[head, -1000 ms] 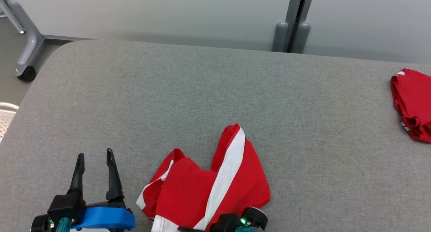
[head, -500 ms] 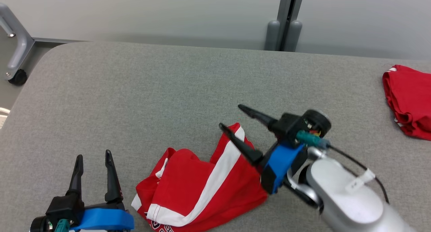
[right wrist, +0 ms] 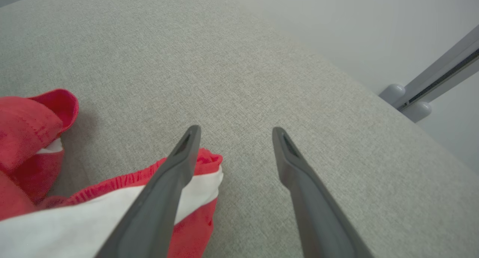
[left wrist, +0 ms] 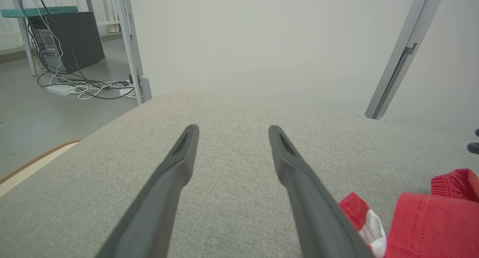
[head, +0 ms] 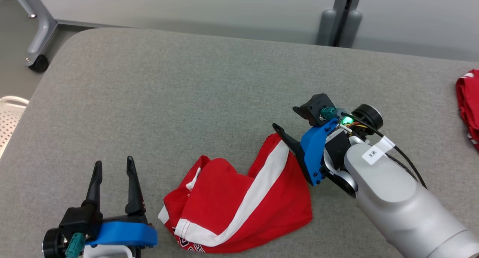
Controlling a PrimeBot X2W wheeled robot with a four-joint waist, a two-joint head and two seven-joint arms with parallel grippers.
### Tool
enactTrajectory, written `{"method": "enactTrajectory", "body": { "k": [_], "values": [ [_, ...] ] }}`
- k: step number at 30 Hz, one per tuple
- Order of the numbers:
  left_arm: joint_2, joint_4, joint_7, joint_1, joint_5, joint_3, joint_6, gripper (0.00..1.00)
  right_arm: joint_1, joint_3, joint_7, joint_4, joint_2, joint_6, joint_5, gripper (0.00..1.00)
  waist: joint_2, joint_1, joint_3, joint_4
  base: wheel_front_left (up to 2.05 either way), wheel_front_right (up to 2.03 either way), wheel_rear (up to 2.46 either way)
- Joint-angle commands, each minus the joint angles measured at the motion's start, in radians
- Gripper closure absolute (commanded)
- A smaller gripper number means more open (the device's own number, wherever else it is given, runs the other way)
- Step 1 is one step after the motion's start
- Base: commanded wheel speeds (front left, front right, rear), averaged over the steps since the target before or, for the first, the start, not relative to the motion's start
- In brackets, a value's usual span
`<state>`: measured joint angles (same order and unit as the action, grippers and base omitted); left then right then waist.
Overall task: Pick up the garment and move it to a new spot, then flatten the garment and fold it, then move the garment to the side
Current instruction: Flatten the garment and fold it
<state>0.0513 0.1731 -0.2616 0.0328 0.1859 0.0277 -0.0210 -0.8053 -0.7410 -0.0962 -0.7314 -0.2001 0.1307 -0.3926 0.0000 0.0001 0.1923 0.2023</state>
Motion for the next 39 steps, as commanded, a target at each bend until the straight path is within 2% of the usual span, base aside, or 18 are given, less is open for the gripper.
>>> {"method": "enactTrajectory", "body": {
  "k": [1,7,12,13,14,15,17,22,29,34,39],
  "values": [
    [-0.002,0.004,-0.005,0.023,0.009,0.005,-0.005,0.0,-0.021,-0.013,0.001,-0.053,0.016,0.0,-0.018,0.0,0.0,-0.0001,0.015,0.016,0.0,0.0,0.0],
    [-0.002,0.01,-0.005,0.036,0.02,0.02,-0.011,0.0,-0.04,-0.108,-0.045,-0.221,0.045,0.0,-0.072,0.0,0.0,-0.0001,0.027,0.04,0.0,0.0,0.0],
    [-0.002,0.006,-0.005,0.025,0.022,0.017,-0.018,0.0,-0.018,-0.168,-0.103,-0.264,0.062,0.0,-0.153,0.0,0.0,-0.0001,0.025,0.036,0.0,0.0,0.0],
    [-0.002,0.006,-0.005,0.021,0.021,0.013,-0.021,0.0,-0.017,-0.185,-0.119,-0.265,0.061,0.001,-0.173,0.07,0.0,-0.0001,0.023,0.031,0.0,0.0,0.0],
    [-0.002,0.006,-0.005,0.018,0.021,0.011,-0.022,0.0,-0.016,-0.203,-0.131,-0.263,0.059,0.001,-0.19,0.42,0.0,-0.0001,0.02,0.027,0.0,0.0,0.0],
    [-0.001,0.006,-0.004,0.017,0.02,0.009,-0.022,0.0,-0.019,-0.215,-0.122,-0.252,0.056,0.001,-0.207,1.0,0.0,-0.0001,0.019,0.022,0.0,0.0,0.0],
    [-0.001,0.007,-0.005,0.018,0.019,0.006,-0.019,0.0,-0.042,-0.222,-0.087,-0.237,0.046,0.001,-0.24,1.0,0.0,-0.0001,0.015,0.012,0.0,0.0,0.0],
    [-0.001,0.008,-0.005,0.024,0.01,0.001,-0.015,0.0,-0.096,-0.162,0.107,-0.248,0.036,0.0,-0.293,1.0,0.0,-0.0001,0.003,-0.015,0.0,0.0,0.0],
    [-0.001,0.004,-0.005,-0.011,-0.004,-0.021,-0.006,0.0,-0.045,-0.089,0.302,-0.273,0.004,0.0,-0.352,1.0,0.0,-0.0001,-0.035,-0.064,0.0,0.0,0.0],
    [-0.001,-0.005,-0.005,-0.038,-0.008,-0.03,-0.011,0.0,0.07,-0.024,0.356,-0.213,-0.045,0.0,-0.395,1.0,0.0,-0.0001,-0.059,-0.1,0.0,0.0,0.0],
    [-0.001,-0.014,-0.004,-0.053,-0.015,-0.036,-0.004,0.0,0.266,0.105,0.362,-0.067,-0.087,0.0,-0.429,1.0,0.0,-0.0001,-0.07,-0.13,0.0,0.0,0.0]
  ]
}}
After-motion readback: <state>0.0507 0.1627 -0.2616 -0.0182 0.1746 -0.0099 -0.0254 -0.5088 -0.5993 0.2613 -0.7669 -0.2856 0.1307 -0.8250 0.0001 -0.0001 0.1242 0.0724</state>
